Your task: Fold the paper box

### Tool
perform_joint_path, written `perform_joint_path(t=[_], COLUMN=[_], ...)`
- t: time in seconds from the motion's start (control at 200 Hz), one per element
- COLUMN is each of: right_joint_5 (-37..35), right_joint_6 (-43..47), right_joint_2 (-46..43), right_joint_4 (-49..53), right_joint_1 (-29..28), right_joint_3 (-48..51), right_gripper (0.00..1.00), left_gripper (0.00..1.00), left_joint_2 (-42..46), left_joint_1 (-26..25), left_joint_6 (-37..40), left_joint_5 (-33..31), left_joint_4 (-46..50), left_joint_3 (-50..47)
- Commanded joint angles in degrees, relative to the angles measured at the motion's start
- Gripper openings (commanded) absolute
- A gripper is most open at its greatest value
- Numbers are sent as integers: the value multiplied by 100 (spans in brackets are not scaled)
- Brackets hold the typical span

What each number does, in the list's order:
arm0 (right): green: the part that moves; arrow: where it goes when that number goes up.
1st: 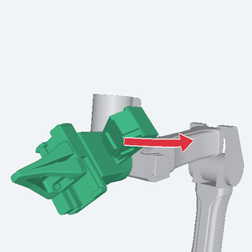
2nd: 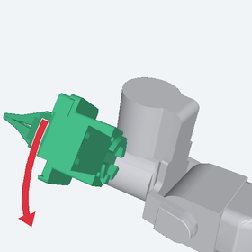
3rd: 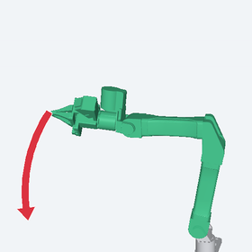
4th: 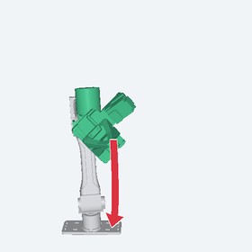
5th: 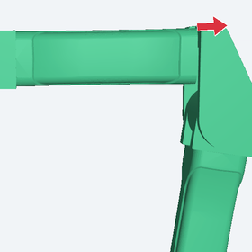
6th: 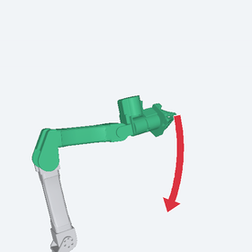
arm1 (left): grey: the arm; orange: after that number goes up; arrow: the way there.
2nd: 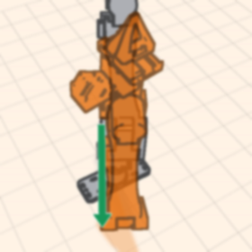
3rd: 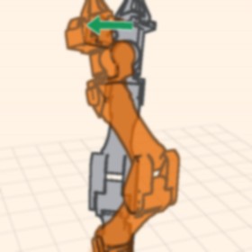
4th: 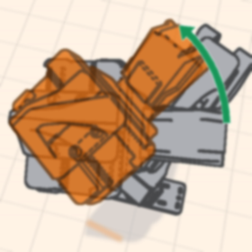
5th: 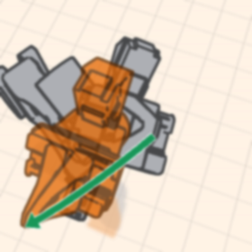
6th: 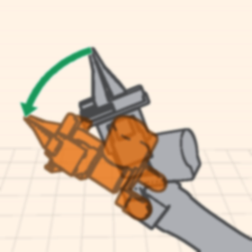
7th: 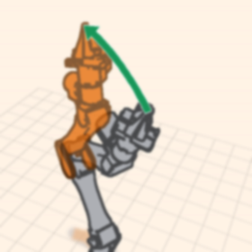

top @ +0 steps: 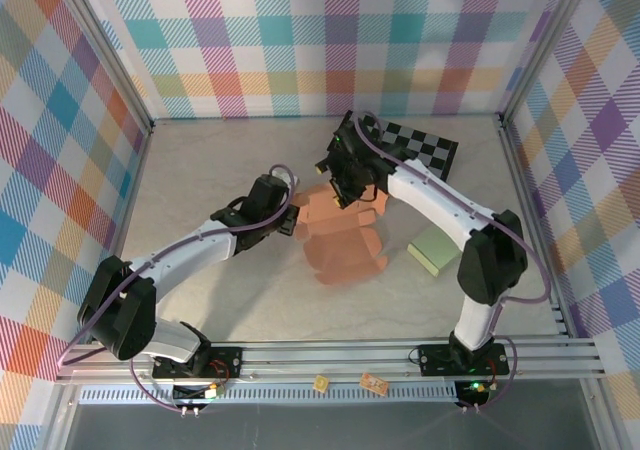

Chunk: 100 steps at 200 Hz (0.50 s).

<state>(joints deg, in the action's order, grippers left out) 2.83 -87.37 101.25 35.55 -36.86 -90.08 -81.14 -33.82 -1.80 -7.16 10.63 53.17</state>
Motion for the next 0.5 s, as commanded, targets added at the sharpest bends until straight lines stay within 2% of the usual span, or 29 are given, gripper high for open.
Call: perform_joint_path(t=[0.0,0.175,0.38,0.495], right_joint_5=[249,314,167,112], right_joint_6=[-176,-407,-376,-441], right_joint_2=[-291,-186,-170,-231], right_joint_4=[-1241,-1904,-2113,-2368], right_joint_1=[59,228,319,343], right_joint_3=[670,899,853,1175], right_gripper=[72,70,67,55], left_gripper=[0,0,0,0], left_joint_2=[-62,-196,-283,-247], left_joint_1=[142,279,363,442], left_joint_6=[308,370,425,379], left_joint_5=[416,643,747,776], left_joint_4=[-643,-721,-659,-683], left_joint_3=[-48,-3,22,-11])
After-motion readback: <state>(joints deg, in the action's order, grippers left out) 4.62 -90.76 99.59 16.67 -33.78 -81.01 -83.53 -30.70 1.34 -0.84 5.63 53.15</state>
